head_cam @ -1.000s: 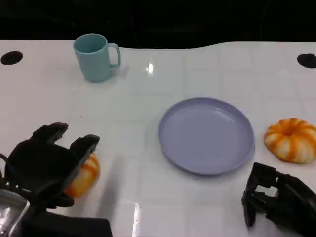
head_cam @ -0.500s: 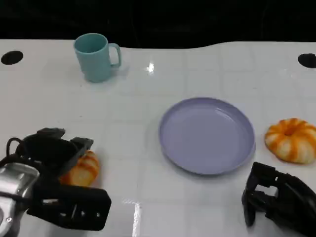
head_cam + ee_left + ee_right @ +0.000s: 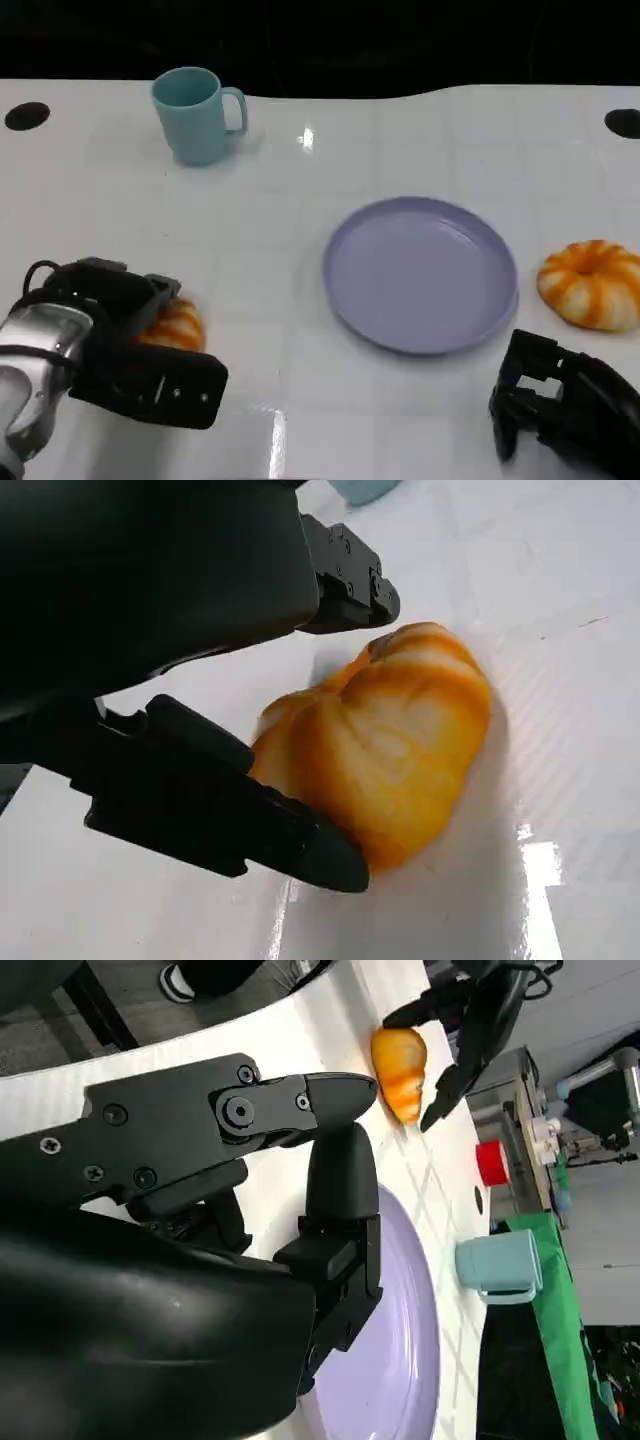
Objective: Grasp the bread from the table and place it into the plate.
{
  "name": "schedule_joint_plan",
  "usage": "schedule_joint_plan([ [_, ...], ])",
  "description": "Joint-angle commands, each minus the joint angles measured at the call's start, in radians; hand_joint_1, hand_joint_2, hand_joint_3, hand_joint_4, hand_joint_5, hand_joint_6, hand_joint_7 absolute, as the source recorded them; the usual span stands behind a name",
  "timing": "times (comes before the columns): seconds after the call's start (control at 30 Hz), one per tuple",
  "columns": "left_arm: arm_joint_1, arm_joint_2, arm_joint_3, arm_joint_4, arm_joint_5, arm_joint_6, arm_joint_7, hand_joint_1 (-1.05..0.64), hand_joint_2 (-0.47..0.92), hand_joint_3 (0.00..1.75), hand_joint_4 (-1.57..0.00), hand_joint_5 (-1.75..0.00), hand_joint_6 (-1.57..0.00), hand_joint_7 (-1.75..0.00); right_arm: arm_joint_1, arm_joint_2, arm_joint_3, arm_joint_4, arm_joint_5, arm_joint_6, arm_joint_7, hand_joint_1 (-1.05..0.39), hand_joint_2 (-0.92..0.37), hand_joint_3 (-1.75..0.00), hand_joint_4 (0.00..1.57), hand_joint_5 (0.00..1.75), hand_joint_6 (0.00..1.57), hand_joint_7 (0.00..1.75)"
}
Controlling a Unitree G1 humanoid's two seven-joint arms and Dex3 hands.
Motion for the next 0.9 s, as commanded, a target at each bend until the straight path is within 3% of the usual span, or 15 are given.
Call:
schedule_joint_plan([
  [0.03, -0.011, 0.005, -0.019, 0.06, -0.036, -0.001, 0.042, -0.49, 0.76, 0.0, -0.05, -0.01, -0.14, 0.0, 0.002, -0.011, -0.013, -0.007, 0.005, -0.005, -0.002, -0.62, -0.92, -0.22, 0.71, 1.75, 0.62, 1.63],
  [0.53, 0.021, 0.015, -0.033, 0.133, -0.134, -0.059, 0.177, -0.38, 0.84, 0.03, -0.09, -0.02, -0.16, 0.0, 0.01, -0.014, -0.013, -0.03, 0.007, 0.014, -0.014, -0.62, -0.92, -0.22, 0.7, 1.75, 0.61, 1.63],
  [0.6, 0.035, 0.011, -0.021, 0.179, -0.177, -0.109, 0.218, -0.28, 0.87, 0.04, -0.18, -0.06, -0.24, -0.03, 0.011, -0.014, -0.013, -0.036, 0.007, 0.017, -0.017, -0.62, -0.92, -0.21, 0.71, 1.75, 0.61, 1.63],
  [0.8, 0.008, 0.0, -0.043, 0.296, -0.212, -0.166, 0.273, -0.24, 0.85, 0.03, -0.29, -0.1, -0.32, -0.04, 0.016, -0.016, -0.01, -0.044, 0.003, 0.015, -0.018, -0.62, -0.92, -0.21, 0.71, 1.75, 0.61, 1.63],
  [0.9, -0.009, -0.009, -0.044, 0.36, -0.226, -0.205, 0.346, -0.22, 0.91, 0.14, -0.56, -0.27, -0.51, -0.05, 0.021, -0.015, -0.008, -0.05, -0.001, 0.009, -0.023, -0.61, -0.92, -0.22, 0.71, 1.75, 0.6, 1.64],
])
